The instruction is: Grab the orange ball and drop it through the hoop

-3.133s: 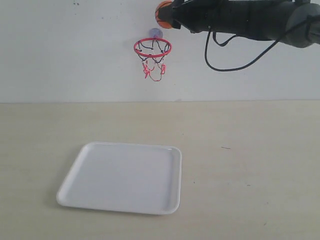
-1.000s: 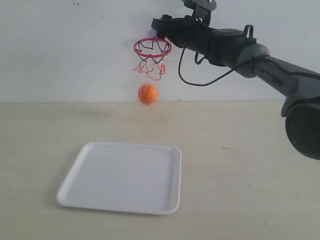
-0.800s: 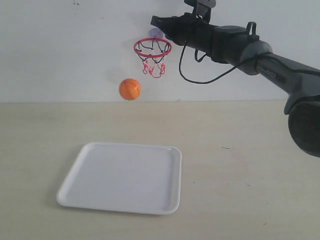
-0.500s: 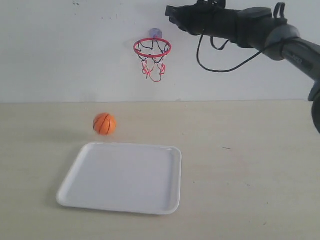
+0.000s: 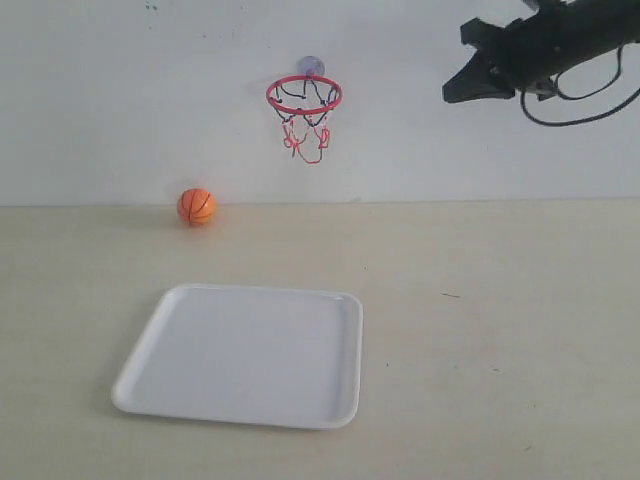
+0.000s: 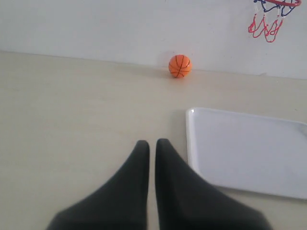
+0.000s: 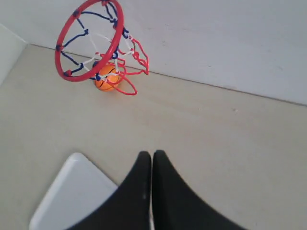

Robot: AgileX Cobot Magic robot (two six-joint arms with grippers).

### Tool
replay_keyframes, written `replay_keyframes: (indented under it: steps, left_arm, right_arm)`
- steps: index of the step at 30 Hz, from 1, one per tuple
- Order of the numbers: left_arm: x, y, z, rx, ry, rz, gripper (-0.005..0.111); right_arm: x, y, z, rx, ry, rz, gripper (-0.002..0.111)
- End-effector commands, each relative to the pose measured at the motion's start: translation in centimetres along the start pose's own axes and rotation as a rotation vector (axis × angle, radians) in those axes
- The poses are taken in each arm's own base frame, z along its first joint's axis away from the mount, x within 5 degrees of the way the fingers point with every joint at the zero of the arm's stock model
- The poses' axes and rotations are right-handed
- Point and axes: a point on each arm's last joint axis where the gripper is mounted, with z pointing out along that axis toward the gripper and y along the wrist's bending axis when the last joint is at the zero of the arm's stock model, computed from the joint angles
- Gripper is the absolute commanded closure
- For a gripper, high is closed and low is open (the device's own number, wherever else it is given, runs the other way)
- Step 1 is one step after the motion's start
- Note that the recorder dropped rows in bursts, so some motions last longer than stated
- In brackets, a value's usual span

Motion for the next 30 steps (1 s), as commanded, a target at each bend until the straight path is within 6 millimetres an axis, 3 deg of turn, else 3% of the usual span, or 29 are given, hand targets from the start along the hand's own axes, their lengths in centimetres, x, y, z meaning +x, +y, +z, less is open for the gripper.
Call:
replay_keyframes:
  steps: [1, 5, 12, 15, 20, 30]
  left_arm:
    - [0.1, 0.0, 0.0, 0.002, 0.001, 0.002, 0.103]
    - [0.1, 0.0, 0.0, 0.002, 0.001, 0.002, 0.103]
    - [0.1, 0.0, 0.0, 0.002, 0.001, 0.002, 0.103]
    - [0.1, 0.0, 0.0, 0.002, 0.001, 0.002, 0.103]
    - [0.1, 0.0, 0.0, 0.002, 0.001, 0.002, 0.103]
    - [0.1, 0.0, 0.0, 0.002, 0.001, 0.002, 0.103]
  right_arm:
    - [1.0, 2.1, -3.6, 0.067, 0.061, 0.039, 0.109]
    - [4.1, 4.7, -6.4, 0.138, 0.161, -0.041, 0.109]
    - [11.7, 8.8, -9.8, 0.097, 0.264, 0.040, 0.109]
    - [13.7, 10.3, -11.1, 0.096, 0.270, 0.046, 0.109]
    - [14.4, 11.8, -12.5, 0.100, 0.244, 0.022, 0.109]
    - [14.3, 11.8, -12.4, 0.088, 0.239, 0.029, 0.109]
